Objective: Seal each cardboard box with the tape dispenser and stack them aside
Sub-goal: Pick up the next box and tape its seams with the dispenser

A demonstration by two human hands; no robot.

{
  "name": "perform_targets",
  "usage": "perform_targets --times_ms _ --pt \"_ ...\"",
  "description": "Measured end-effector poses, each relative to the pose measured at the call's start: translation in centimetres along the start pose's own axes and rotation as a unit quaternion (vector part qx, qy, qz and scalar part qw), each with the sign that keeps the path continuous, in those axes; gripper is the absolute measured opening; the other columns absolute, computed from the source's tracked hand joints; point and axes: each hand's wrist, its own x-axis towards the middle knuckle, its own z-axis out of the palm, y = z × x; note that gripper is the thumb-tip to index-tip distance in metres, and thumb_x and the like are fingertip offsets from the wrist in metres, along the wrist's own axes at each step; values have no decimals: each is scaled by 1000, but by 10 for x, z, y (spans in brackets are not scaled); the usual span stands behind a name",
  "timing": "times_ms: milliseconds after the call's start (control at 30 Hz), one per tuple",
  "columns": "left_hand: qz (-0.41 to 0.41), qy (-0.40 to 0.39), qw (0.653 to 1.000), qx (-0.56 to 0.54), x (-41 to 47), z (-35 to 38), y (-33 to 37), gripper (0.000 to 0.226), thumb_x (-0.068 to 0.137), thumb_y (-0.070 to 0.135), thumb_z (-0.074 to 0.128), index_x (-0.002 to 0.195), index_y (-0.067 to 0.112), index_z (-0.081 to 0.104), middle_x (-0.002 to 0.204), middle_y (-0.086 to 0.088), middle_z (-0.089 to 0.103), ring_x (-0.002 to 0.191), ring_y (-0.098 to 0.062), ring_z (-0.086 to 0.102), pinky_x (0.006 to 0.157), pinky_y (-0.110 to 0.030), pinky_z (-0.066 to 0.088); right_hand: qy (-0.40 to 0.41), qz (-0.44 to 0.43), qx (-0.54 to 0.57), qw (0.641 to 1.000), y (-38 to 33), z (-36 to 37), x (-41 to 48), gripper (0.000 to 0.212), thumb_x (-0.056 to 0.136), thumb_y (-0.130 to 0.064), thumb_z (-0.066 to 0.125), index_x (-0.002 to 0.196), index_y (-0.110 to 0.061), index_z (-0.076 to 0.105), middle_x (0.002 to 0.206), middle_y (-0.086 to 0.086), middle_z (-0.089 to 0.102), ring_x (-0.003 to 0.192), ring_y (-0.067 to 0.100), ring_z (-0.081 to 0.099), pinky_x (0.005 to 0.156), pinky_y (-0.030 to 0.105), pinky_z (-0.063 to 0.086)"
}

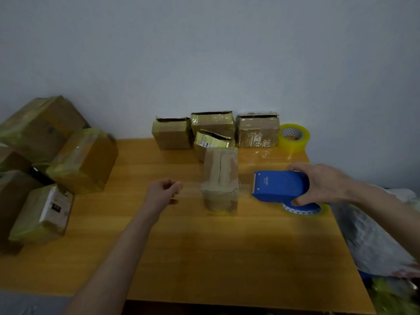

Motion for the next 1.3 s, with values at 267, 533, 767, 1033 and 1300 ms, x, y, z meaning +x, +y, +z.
perform_targets --times_ms 267,533,767,1033,1300 --pt "11 23 1000 15 3 5 -10 18 93 20 61 78 10 64 74 -4 60 67 -13 55 48 -15 50 -13 18 14 1000 1 5 4 63 68 -36 81 117 -36 41 94 -15 60 80 5 60 70 28 51" --pt "-12 21 999 34 13 9 -17 18 93 23 62 81 10 65 77 -4 61 71 -16 58 59 -27 55 -20 40 12 999 2 14 12 64 68 -39 79 120 -34 41 100 -10 62 85 11 62 73 34 54" --pt "-33 19 997 61 25 16 -23 21 92 24 62 77 9 63 75 -4 60 69 -15 56 58 -27 51 -31 60 -3 998 2 28 18 66 68 -47 76 120 -34 39 103 -10 62 89 14 62 73 34 54" --pt "11 8 978 209 25 28 -32 20 93 36 59 89 18 66 77 -2 67 67 -22 63 68 -41 58 -36 66 -21 997 -5 45 22 69 69 -50 74 123 -30 36 100 -10 59 83 11 58 56 21 39" --pt "172 110 904 375 17 15 -28 42 93 24 58 135 18 53 115 -11 58 89 -28 63 64 -31 48 -16 45 -44 998 -4 48 22 73 68 -55 71 127 -32 36 103 -9 60 86 13 58 63 24 46"
